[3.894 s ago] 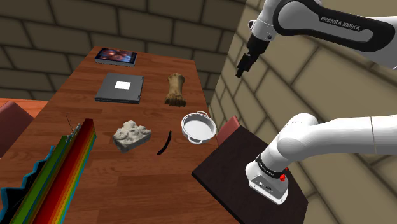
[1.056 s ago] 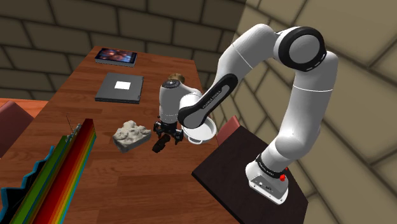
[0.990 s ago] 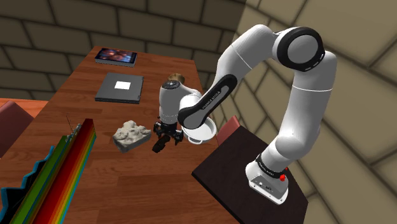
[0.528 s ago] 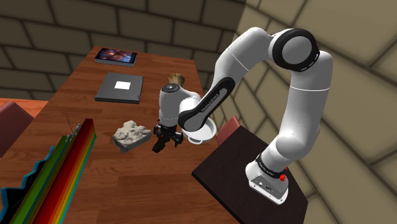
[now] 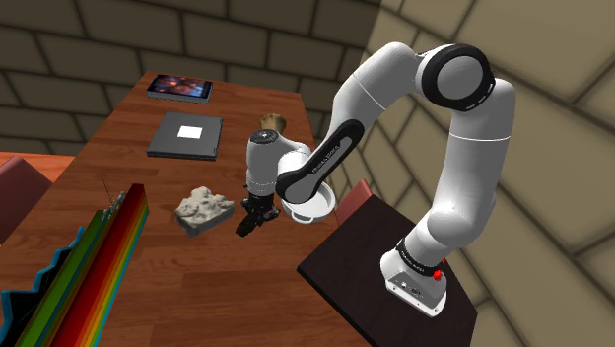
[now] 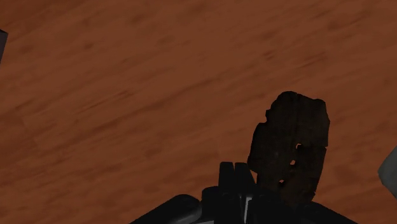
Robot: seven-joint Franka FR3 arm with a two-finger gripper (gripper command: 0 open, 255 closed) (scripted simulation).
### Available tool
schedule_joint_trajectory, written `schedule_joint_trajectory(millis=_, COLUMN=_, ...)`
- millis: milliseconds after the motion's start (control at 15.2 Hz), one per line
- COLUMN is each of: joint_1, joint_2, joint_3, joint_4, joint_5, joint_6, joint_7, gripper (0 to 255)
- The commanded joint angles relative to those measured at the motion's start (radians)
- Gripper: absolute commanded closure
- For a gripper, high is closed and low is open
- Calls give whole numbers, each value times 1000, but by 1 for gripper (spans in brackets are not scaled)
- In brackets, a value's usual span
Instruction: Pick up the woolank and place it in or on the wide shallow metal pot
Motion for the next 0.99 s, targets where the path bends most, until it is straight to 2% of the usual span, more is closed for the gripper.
schedule_joint_trajectory(millis=0, joint_1=0, joint_2=0, joint_3=0, joint_4=0, joint_5=0, joint_6=0, joint_7=0, gripper=255)
schedule_joint_trajectory(millis=198, joint_1=0, joint_2=0, joint_3=0, joint_4=0, joint_5=0, joint_6=0, joint_7=0, gripper=255)
schedule_joint_trajectory(millis=264, joint_1=0, joint_2=0, joint_3=0, joint_4=0, joint_5=0, joint_6=0, joint_7=0, gripper=0)
schedule_joint_trajectory(millis=528, joint_1=-98, joint_2=22, joint_3=16, joint_4=29, joint_5=44, joint_6=74, joint_7=-106, gripper=0)
schedule_joint_trajectory(millis=924, joint_1=-44, joint_2=99, joint_3=-47, joint_4=50, joint_5=-20, joint_6=129, joint_7=-60, gripper=0)
